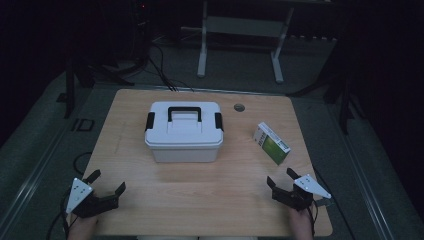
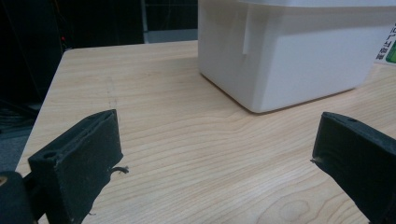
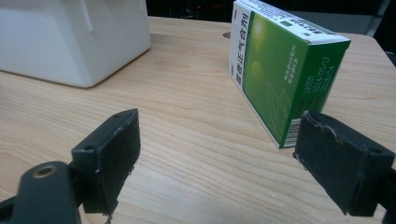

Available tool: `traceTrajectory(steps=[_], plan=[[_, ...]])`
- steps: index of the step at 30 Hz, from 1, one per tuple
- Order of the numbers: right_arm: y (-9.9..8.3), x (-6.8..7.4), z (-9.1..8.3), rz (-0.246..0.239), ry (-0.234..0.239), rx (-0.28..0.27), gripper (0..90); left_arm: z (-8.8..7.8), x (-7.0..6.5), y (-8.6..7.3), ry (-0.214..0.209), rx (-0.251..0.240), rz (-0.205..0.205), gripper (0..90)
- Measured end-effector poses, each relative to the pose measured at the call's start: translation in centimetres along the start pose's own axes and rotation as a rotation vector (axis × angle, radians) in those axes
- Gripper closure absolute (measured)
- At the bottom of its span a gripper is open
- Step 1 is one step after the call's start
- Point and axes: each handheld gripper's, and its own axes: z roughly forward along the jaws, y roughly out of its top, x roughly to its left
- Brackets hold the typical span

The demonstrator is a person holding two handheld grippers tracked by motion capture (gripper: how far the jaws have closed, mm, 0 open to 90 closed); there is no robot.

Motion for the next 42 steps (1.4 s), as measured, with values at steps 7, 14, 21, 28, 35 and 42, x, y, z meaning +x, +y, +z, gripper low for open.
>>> traceTrajectory(steps=[7, 14, 21, 28, 35, 42], plan=[[0.0, 0.2, 0.1, -0.037, 0.008, 0.027, 14.1, -0.1, 0.3, 0.0, -0.004, 0.043, -0.02, 1.1], [0.6, 0.6, -0.1, -0.067, -0.018, 0.024, 14.1, -0.1, 0.9, 0.0, -0.036, 0.028, -0.068, 1.2], [1.3, 2.1, 0.5, -0.021, 0.109, 0.051, 13.0, 0.5, 1.0, 0.2, -0.069, 0.111, -0.095, 1.2], [1.5, 3.3, 2.0, -0.029, 0.197, 0.079, 16.7, 1.2, 1.1, 0.8, -0.101, 0.14, -0.07, 4.4], [2.1, 4.0, 3.4, -0.06, 0.234, 0.104, 32.0, 2.3, 1.4, 1.7, -0.107, 0.145, -0.052, 15.0], [2.8, 4.7, 5.1, -0.111, 0.243, 0.139, 63.0, 4.4, 1.1, 2.6, -0.132, 0.173, -0.021, 45.9]])
